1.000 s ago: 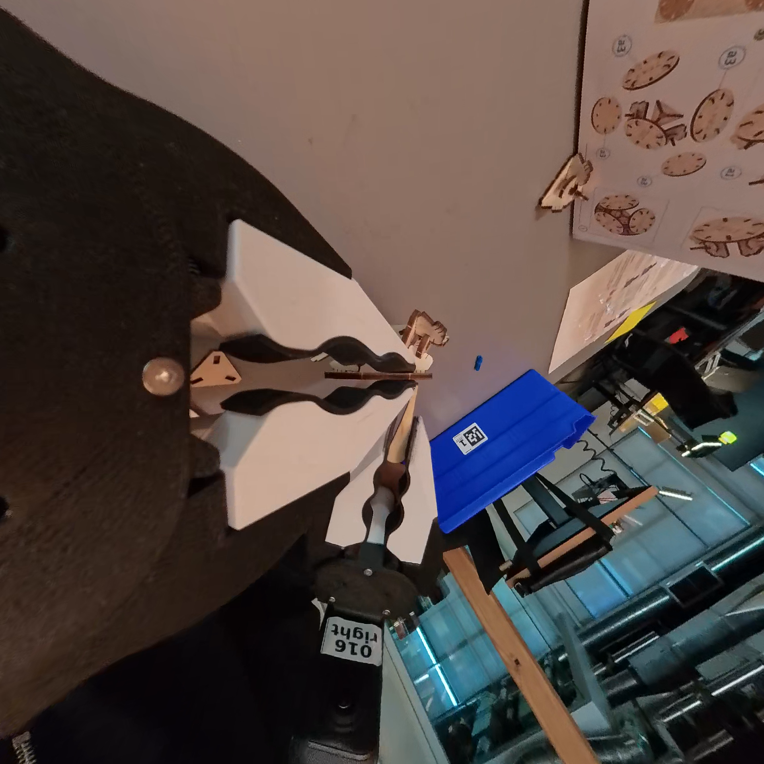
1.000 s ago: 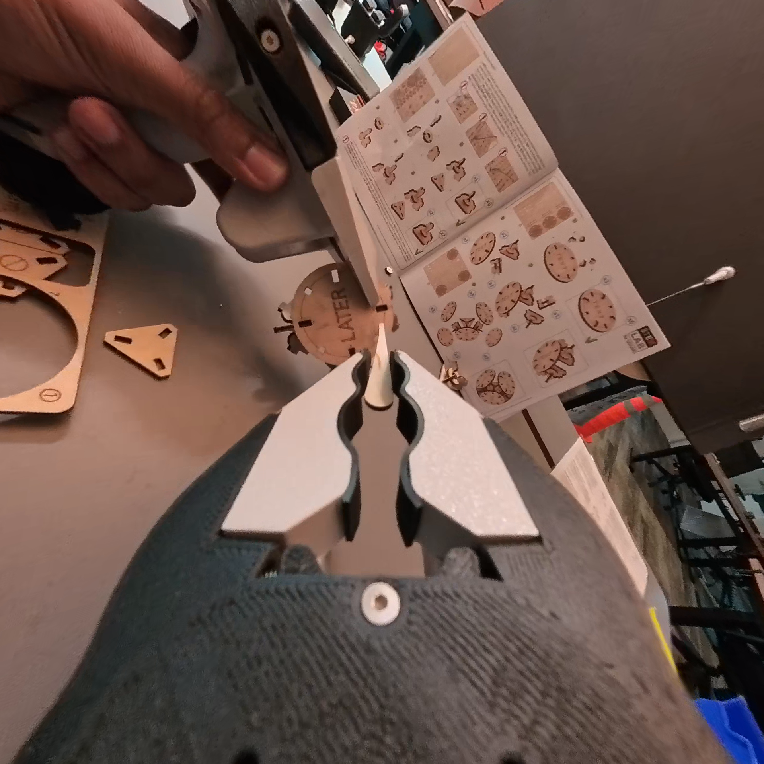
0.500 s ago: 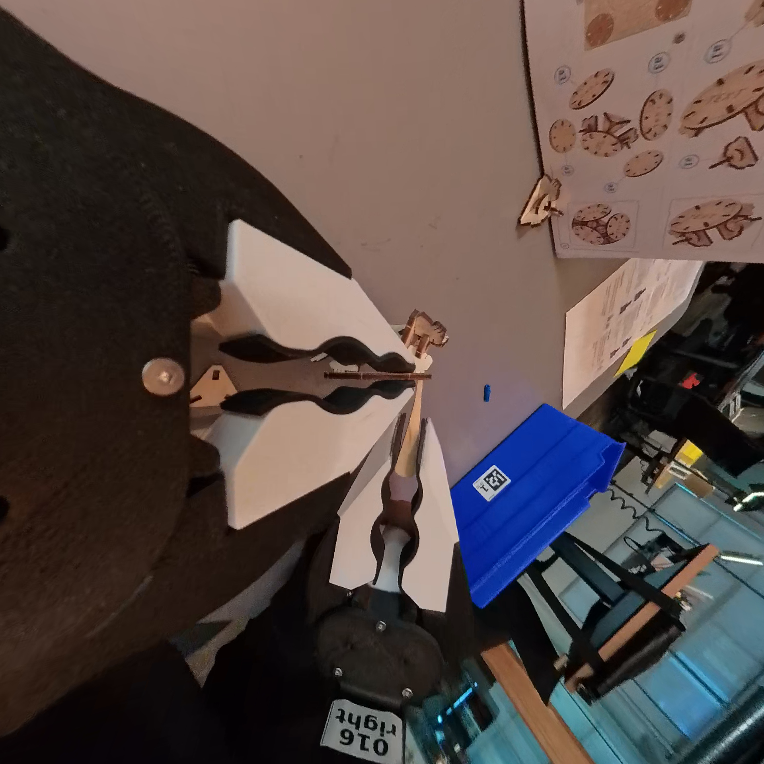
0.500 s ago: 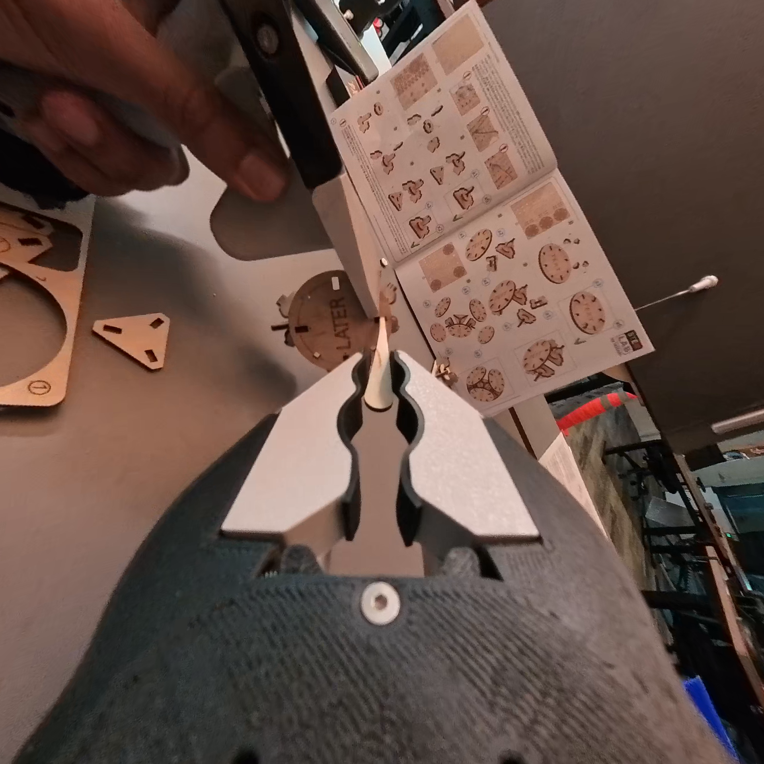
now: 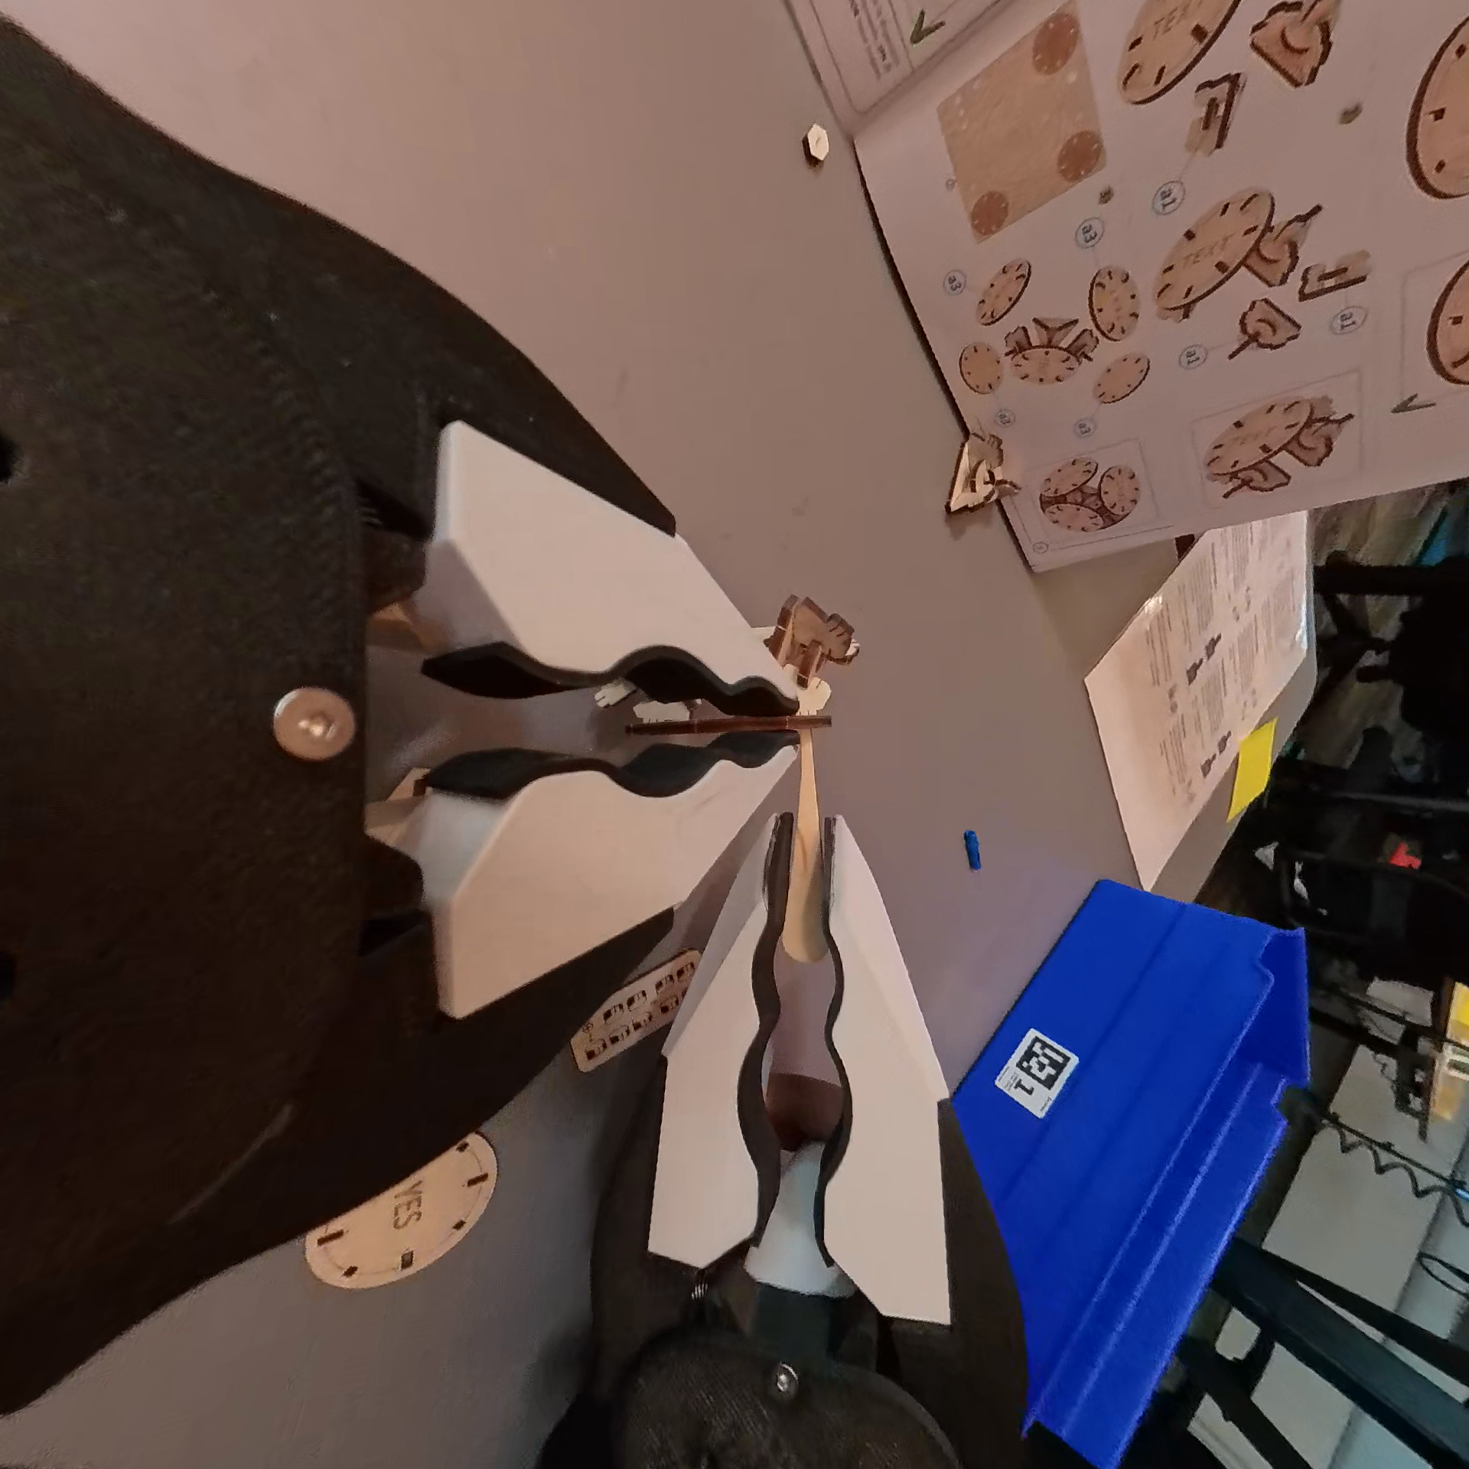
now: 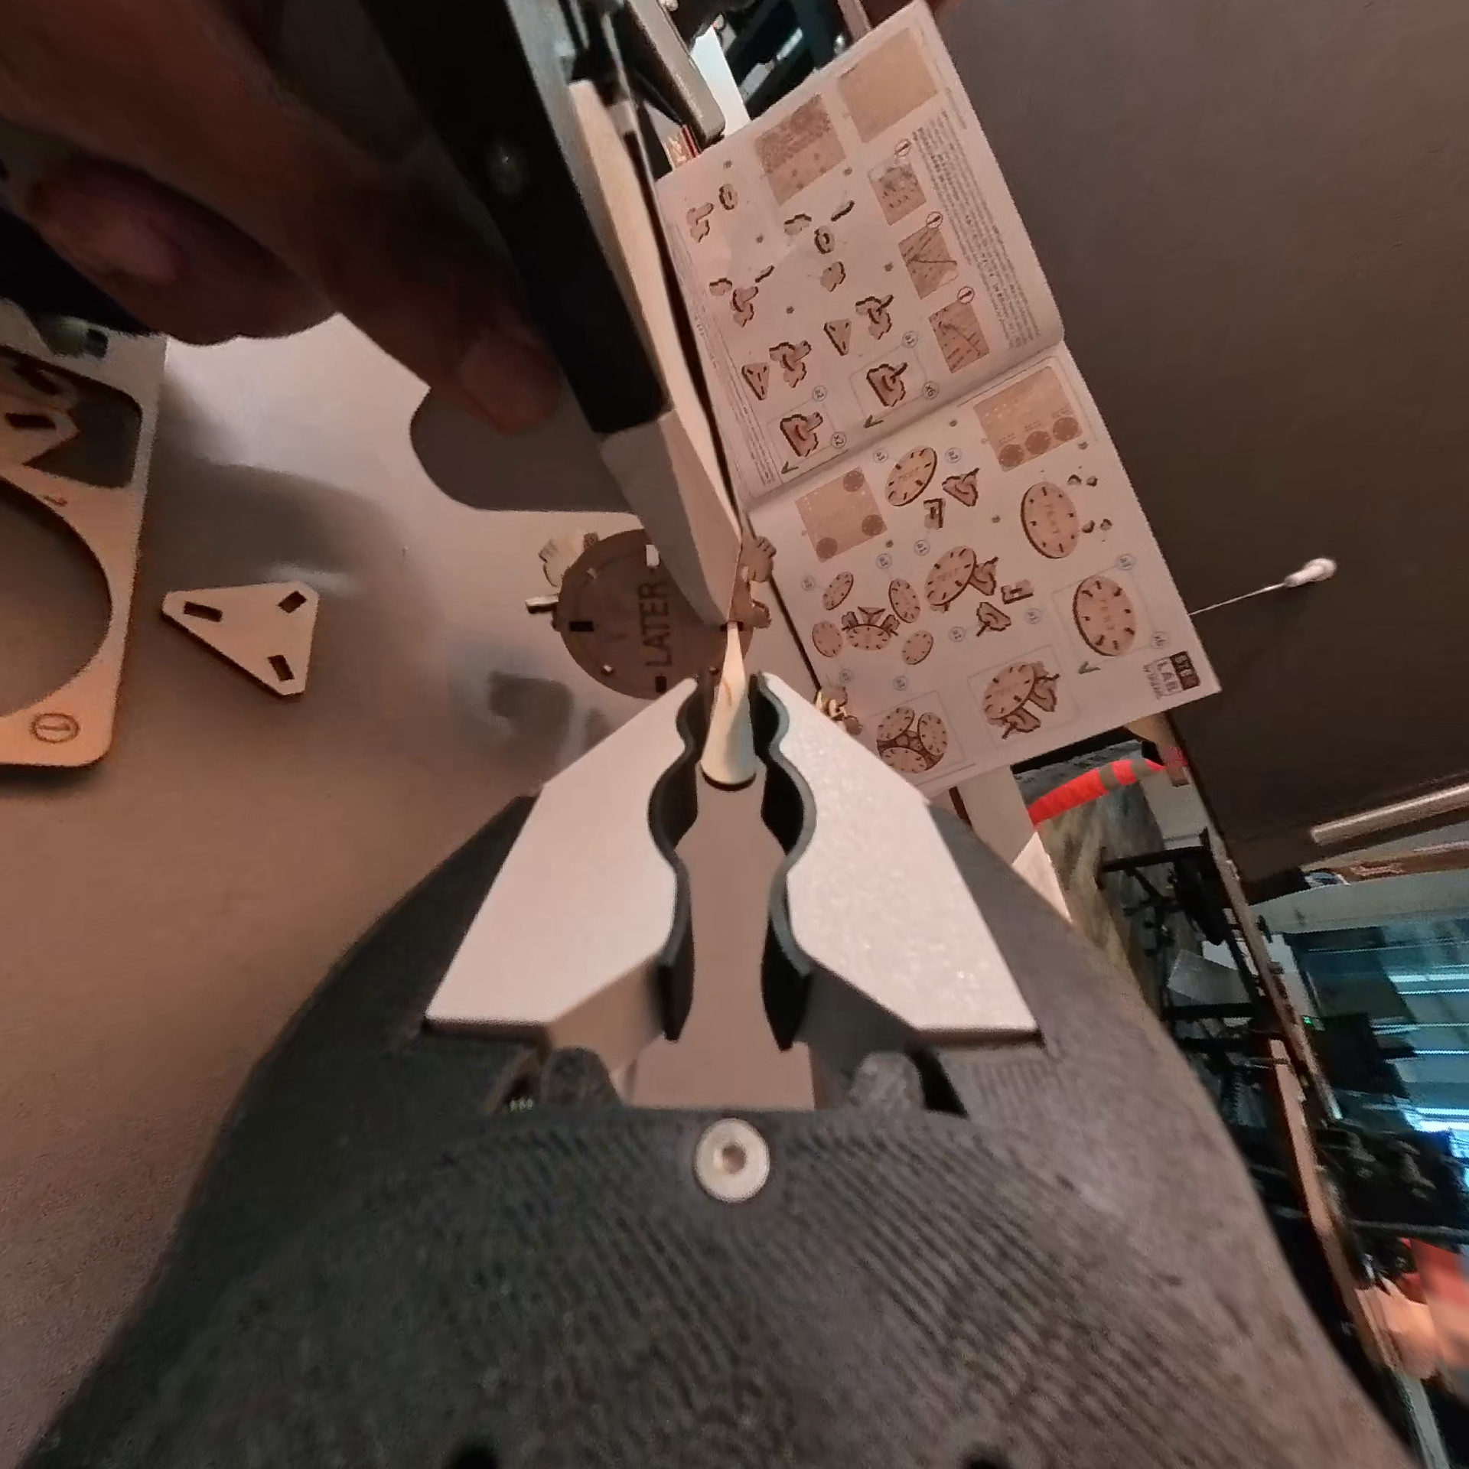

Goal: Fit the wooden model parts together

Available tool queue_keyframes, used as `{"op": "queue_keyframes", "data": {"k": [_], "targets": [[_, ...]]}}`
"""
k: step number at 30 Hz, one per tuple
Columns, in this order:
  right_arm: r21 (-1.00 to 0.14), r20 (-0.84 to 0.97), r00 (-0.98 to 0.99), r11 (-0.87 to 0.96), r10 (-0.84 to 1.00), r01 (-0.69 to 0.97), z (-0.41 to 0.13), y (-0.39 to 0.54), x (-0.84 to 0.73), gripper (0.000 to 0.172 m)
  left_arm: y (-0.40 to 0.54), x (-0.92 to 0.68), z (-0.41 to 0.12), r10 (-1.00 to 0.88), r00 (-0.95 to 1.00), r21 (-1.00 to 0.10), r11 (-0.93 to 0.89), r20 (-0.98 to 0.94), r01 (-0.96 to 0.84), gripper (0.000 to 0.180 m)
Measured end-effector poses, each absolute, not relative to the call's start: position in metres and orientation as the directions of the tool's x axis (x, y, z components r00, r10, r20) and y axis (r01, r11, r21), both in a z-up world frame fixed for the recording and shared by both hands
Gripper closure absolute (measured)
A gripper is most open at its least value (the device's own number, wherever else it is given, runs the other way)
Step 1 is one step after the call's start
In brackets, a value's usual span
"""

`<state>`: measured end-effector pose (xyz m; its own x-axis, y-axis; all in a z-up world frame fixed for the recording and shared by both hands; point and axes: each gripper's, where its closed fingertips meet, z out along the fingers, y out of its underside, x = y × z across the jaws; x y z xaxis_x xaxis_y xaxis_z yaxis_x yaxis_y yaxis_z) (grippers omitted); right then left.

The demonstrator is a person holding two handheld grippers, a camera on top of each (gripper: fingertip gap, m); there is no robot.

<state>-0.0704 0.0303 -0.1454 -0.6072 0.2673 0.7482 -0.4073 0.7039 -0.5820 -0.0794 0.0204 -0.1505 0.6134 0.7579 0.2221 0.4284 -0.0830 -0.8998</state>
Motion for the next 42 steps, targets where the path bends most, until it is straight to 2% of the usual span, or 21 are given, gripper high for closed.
{"op": "queue_keyframes", "data": {"k": [7, 20, 33, 35, 37, 42], "targets": [[-0.567, 0.761, -0.595, 0.712, 0.258, -0.416, -0.149, 0.031, -0.071, 0.163, 0.02, -0.079, -0.152, 0.768, 0.603, -0.897, -0.089, 0.215, 0.434, 0.18], [-0.613, 0.722, -0.642, 0.669, 0.259, -0.42, -0.148, 0.029, -0.066, 0.163, 0.022, -0.076, -0.154, 0.772, 0.614, -0.901, -0.135, 0.166, 0.413, 0.18], [-0.61, 0.721, -0.646, 0.671, 0.25, -0.421, -0.151, 0.031, -0.067, 0.164, 0.022, -0.075, -0.155, 0.758, 0.625, -0.901, -0.123, 0.185, 0.416, 0.18], [-0.608, 0.716, -0.656, 0.675, 0.237, -0.419, -0.154, 0.028, -0.066, 0.164, 0.037, -0.065, -0.153, 0.699, 0.671, -0.892, -0.106, 0.248, 0.44, 0.18], [-0.572, 0.752, -0.62, 0.687, 0.222, -0.448, -0.154, 0.03, -0.067, 0.164, 0.037, -0.066, -0.154, 0.724, 0.677, -0.907, -0.187, 0.132, 0.377, 0.18], [-0.604, 0.73, -0.634, 0.676, 0.255, -0.423, -0.147, 0.032, -0.069, 0.163, 0.038, -0.067, -0.145, 0.715, 0.675, -0.912, -0.134, 0.182, 0.388, 0.18]]}}
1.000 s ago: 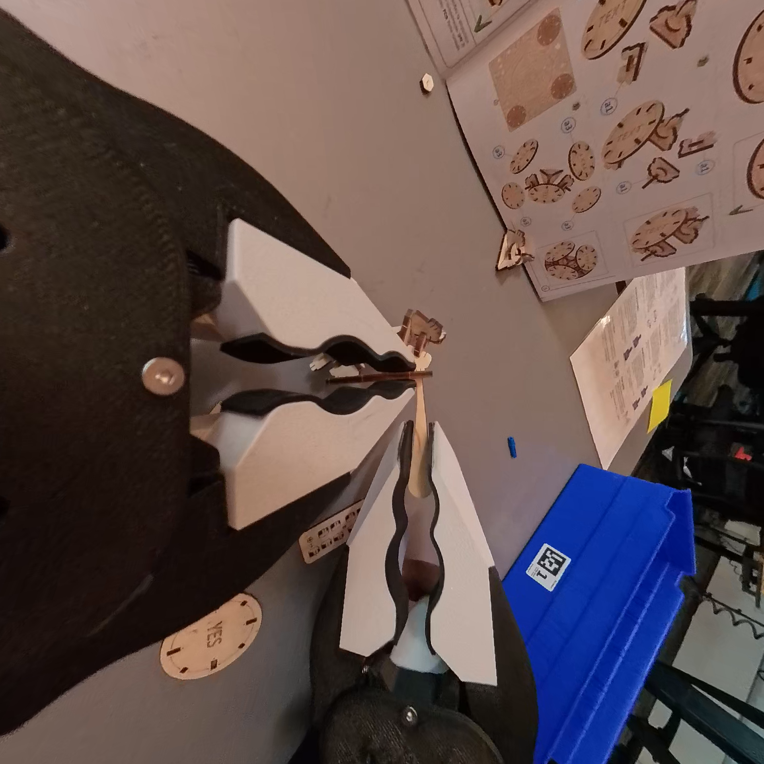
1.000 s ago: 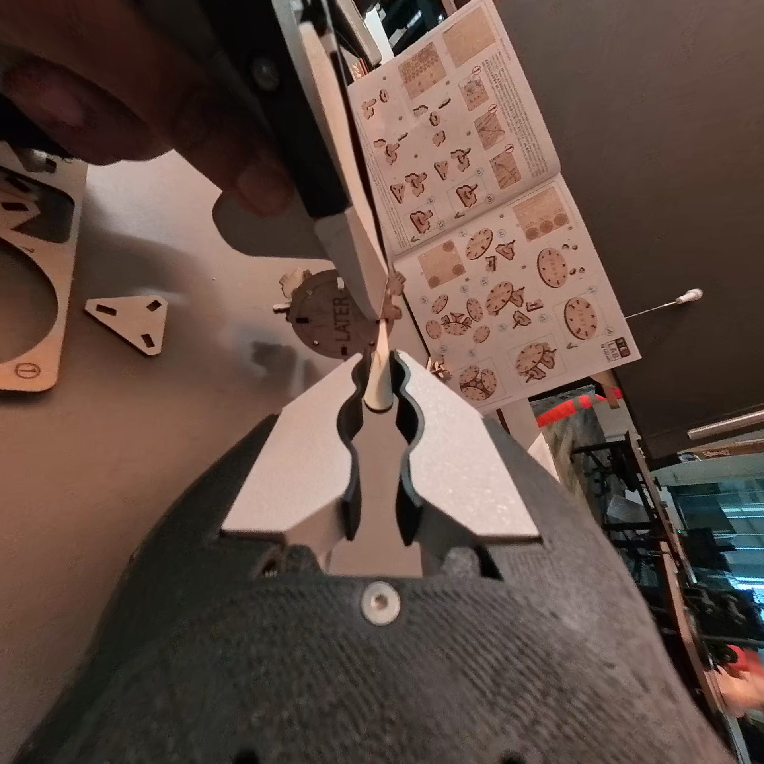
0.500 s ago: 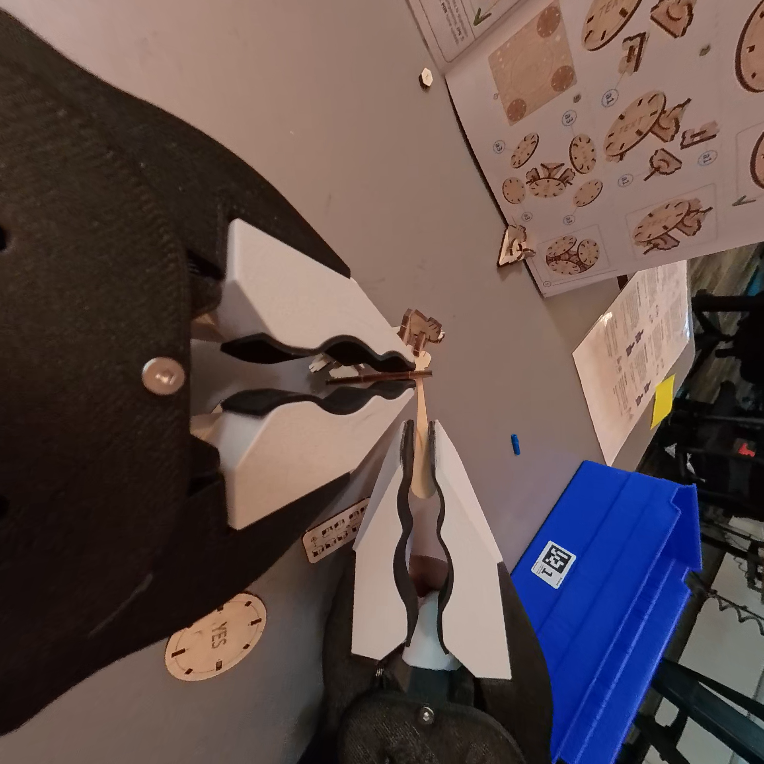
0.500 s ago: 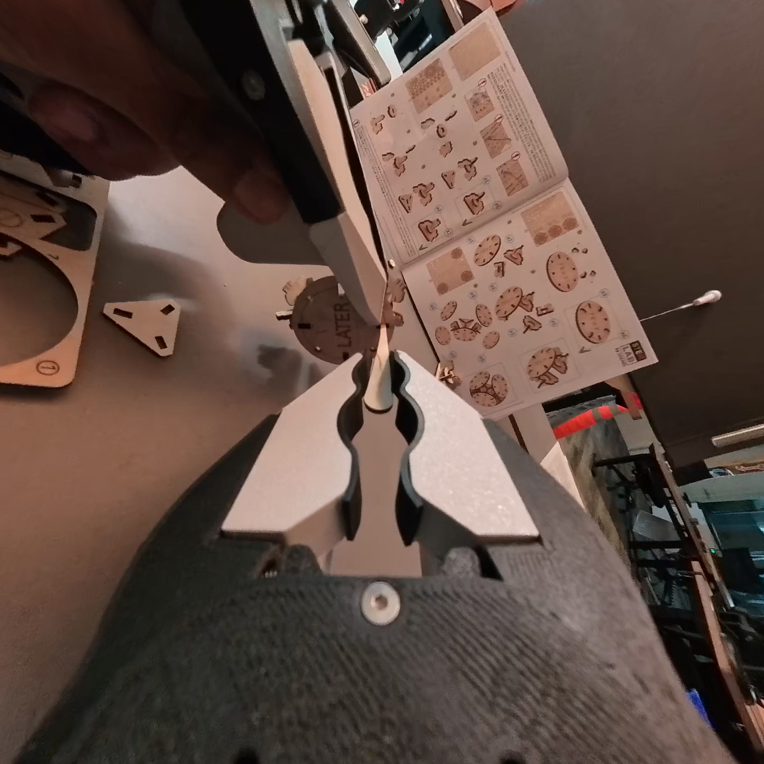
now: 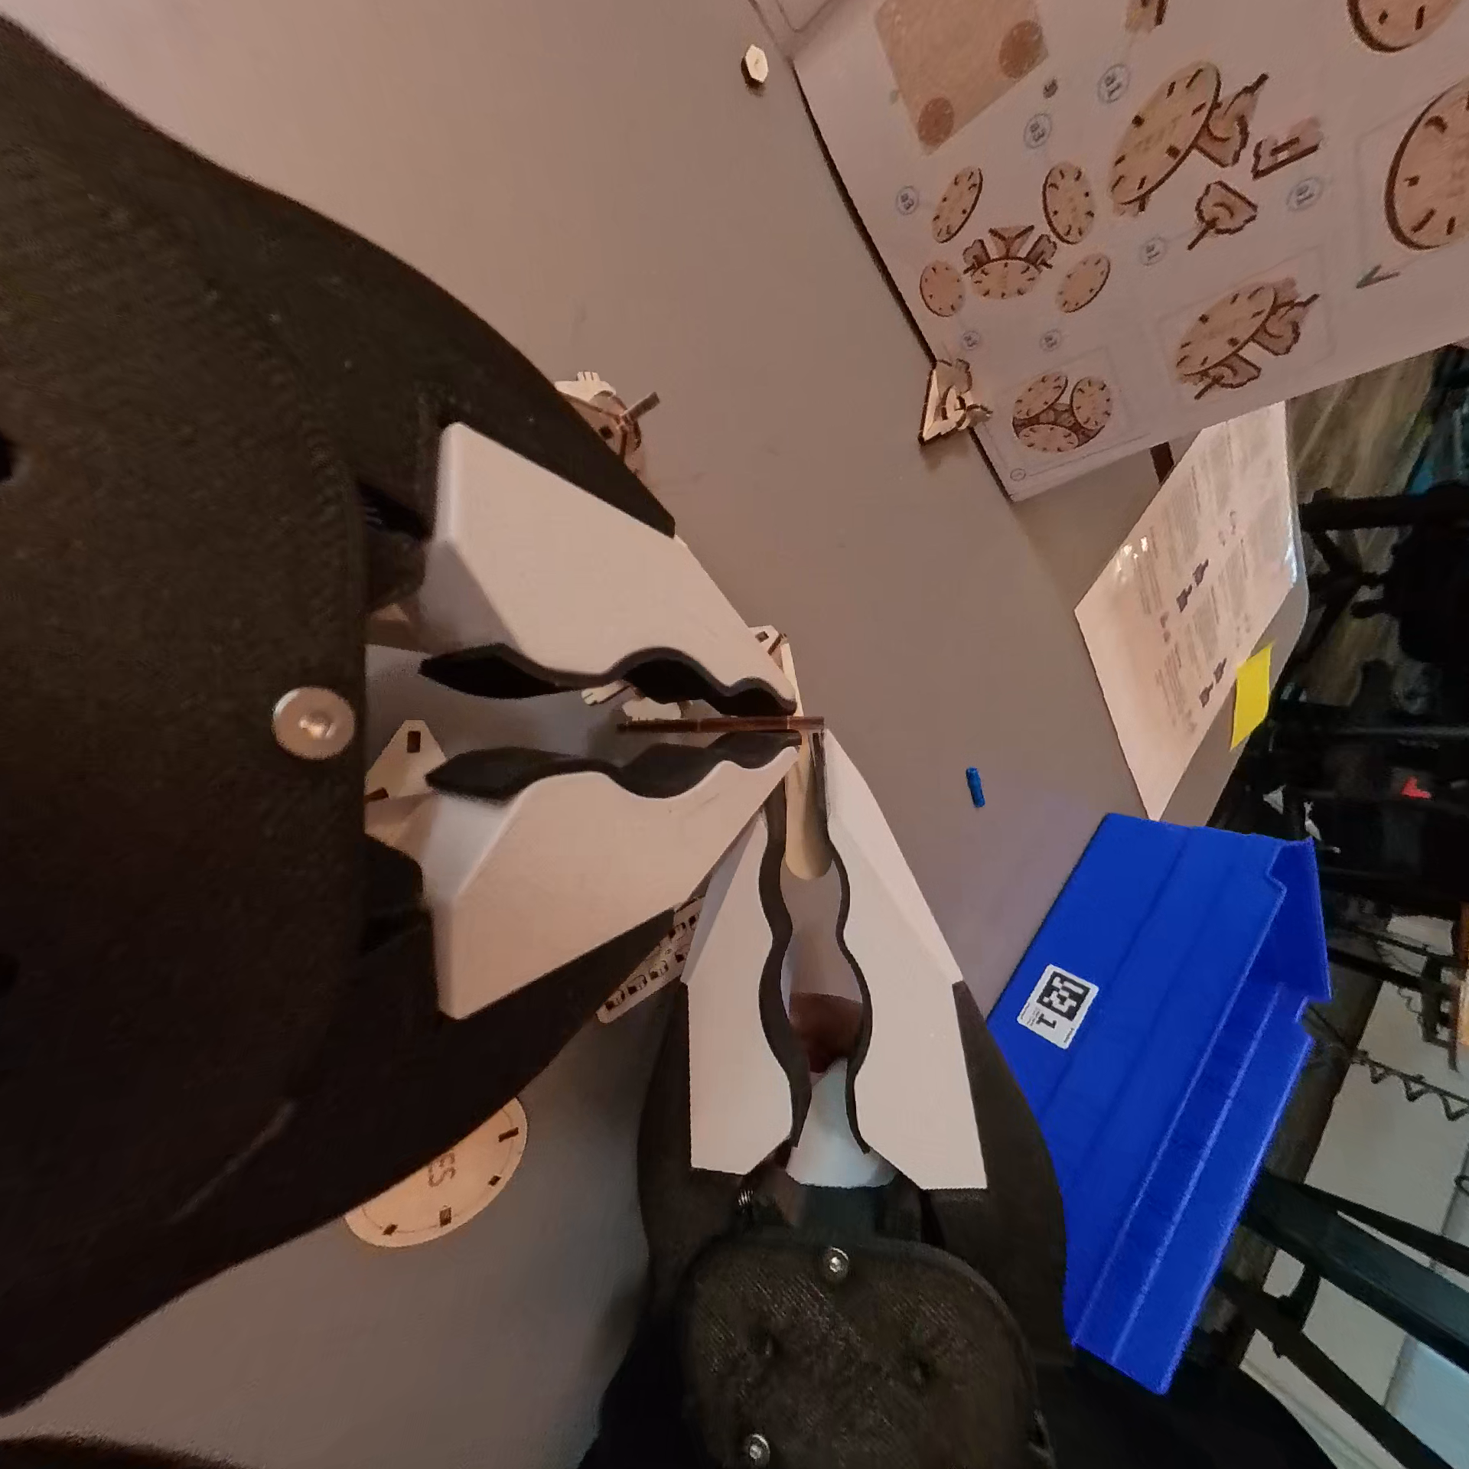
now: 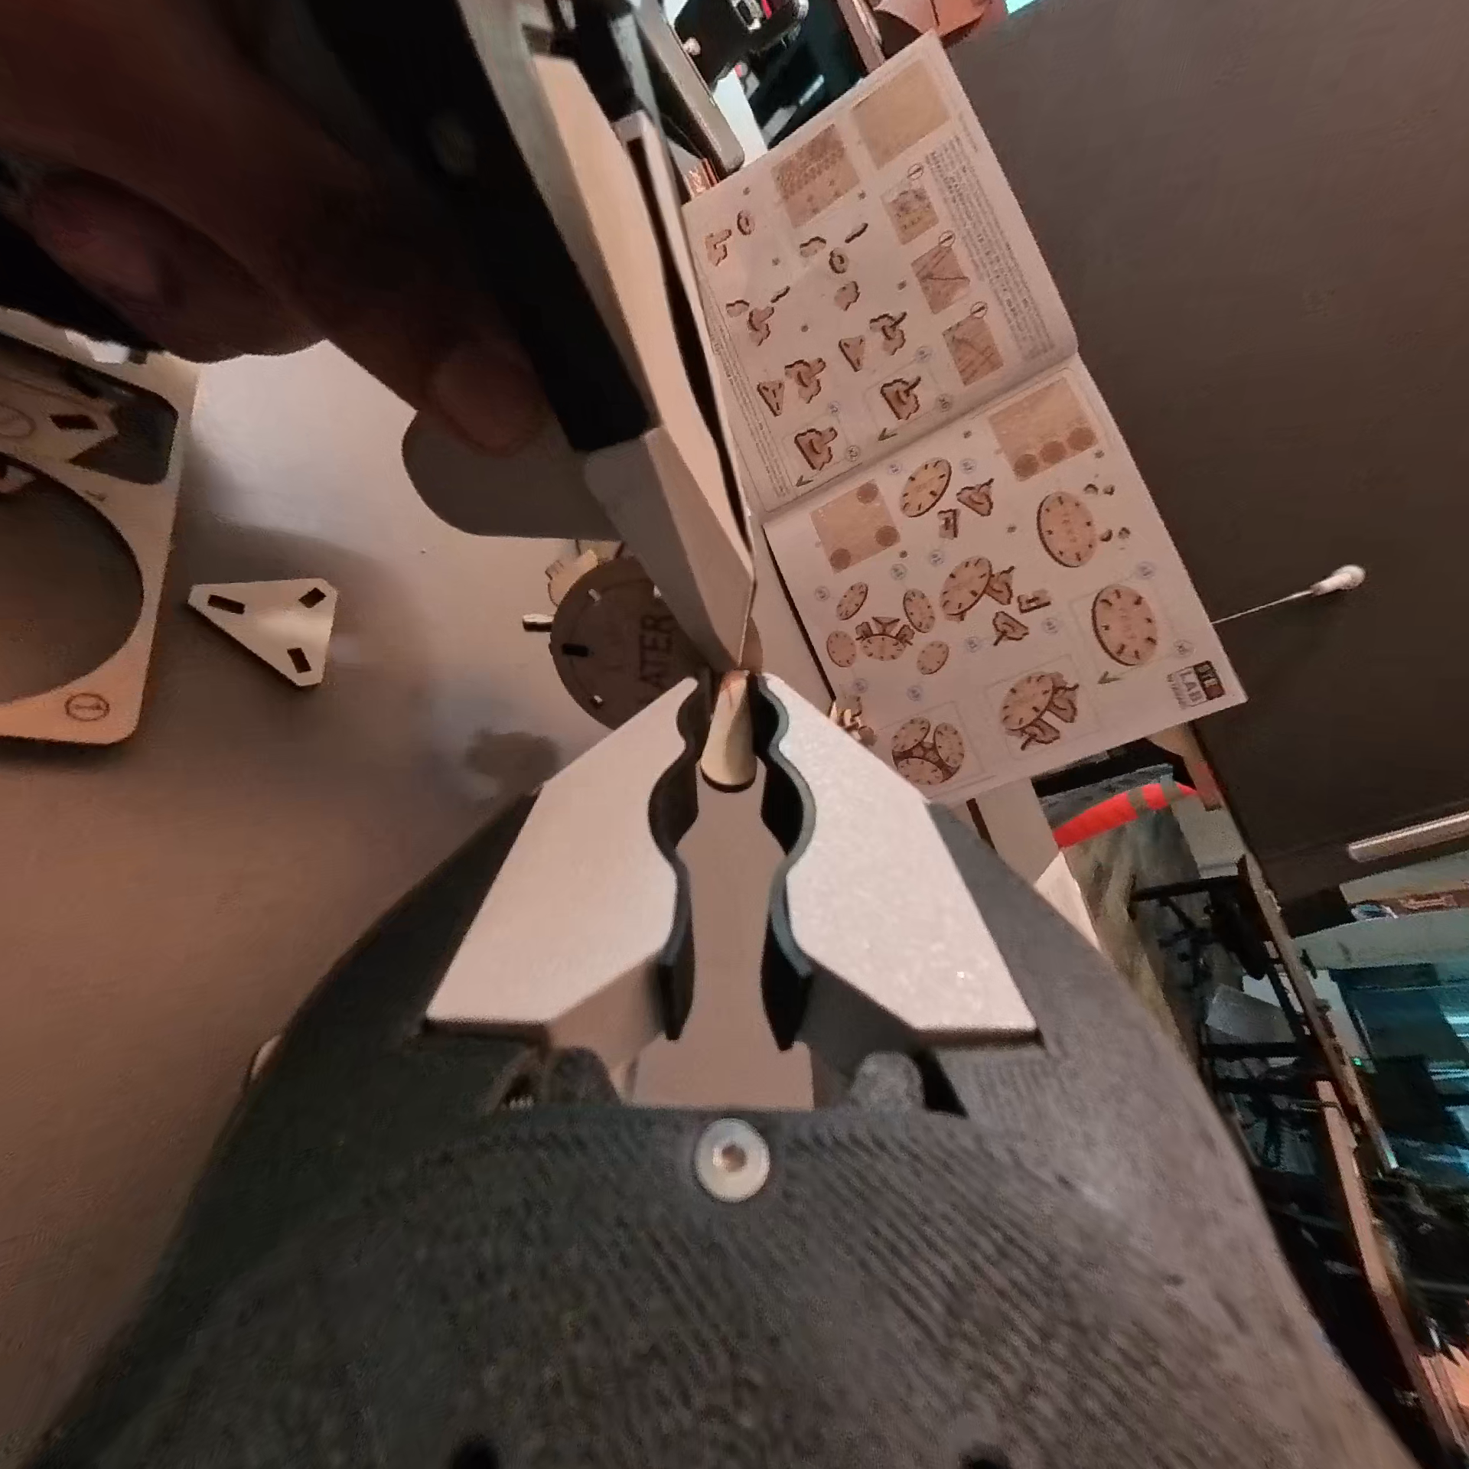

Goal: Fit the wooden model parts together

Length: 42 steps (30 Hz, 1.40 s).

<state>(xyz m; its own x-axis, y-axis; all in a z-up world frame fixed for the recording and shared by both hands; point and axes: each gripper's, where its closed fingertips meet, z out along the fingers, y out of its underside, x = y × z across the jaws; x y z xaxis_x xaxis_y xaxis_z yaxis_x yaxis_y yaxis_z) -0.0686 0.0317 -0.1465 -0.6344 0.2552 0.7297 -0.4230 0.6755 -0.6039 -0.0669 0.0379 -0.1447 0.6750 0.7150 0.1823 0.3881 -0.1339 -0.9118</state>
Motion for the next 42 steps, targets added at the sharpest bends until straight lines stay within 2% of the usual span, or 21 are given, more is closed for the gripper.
{"op": "queue_keyframes", "data": {"k": [3, 6, 11, 15, 19, 25, 33, 36, 42], "targets": [[-0.584, 0.748, -0.619, 0.681, 0.24, -0.441, -0.145, 0.033, -0.066, 0.163, 0.024, -0.076, -0.149, 0.761, 0.642, -0.914, -0.189, 0.095, 0.36, 0.18], [-0.575, 0.759, -0.605, 0.682, 0.24, -0.452, -0.142, 0.036, -0.064, 0.163, 0.008, -0.083, -0.148, 0.785, 0.604, -0.914, -0.137, 0.134, 0.381, 0.18], [-0.627, 0.721, -0.639, 0.647, 0.27, -0.434, -0.14, 0.038, -0.066, 0.163, -0.012, -0.092, -0.145, 0.766, 0.557, -0.892, 0.047, 0.322, 0.45, 0.18], [-0.648, 0.701, -0.655, 0.636, 0.284, -0.418, -0.141, 0.038, -0.068, 0.163, -0.014, -0.091, -0.141, 0.642, 0.531, -0.803, 0.242, 0.553, 0.544, 0.18], [-0.727, 0.615, -0.722, 0.582, 0.317, -0.364, -0.141, 0.035, -0.066, 0.163, -0.01, -0.089, -0.135, 0.57, 0.541, -0.769, 0.3, 0.619, 0.565, 0.18], [-0.815, 0.494, -0.792, 0.509, 0.358, -0.278, -0.141, 0.036, -0.067, 0.164, -0.002, -0.084, -0.131, 0.484, 0.556, -0.73, 0.337, 0.676, 0.594, 0.18], [-0.923, 0.227, -0.893, 0.377, 0.39, -0.07, -0.143, 0.04, -0.071, 0.164, -0.005, -0.083, -0.124, 0.388, 0.553, -0.675, 0.41, 0.738, 0.614, 0.18], [-0.927, 0.172, -0.91, 0.375, 0.377, -0.02, -0.149, 0.04, -0.07, 0.164, -0.003, -0.082, -0.127, 0.382, 0.549, -0.668, 0.391, 0.744, 0.633, 0.18], [-0.889, 0.176, -0.926, 0.459, 0.334, -0.003, -0.169, 0.039, -0.067, 0.164, 0.003, -0.077, -0.144, 0.414, 0.533, -0.661, 0.283, 0.738, 0.694, 0.175]]}}
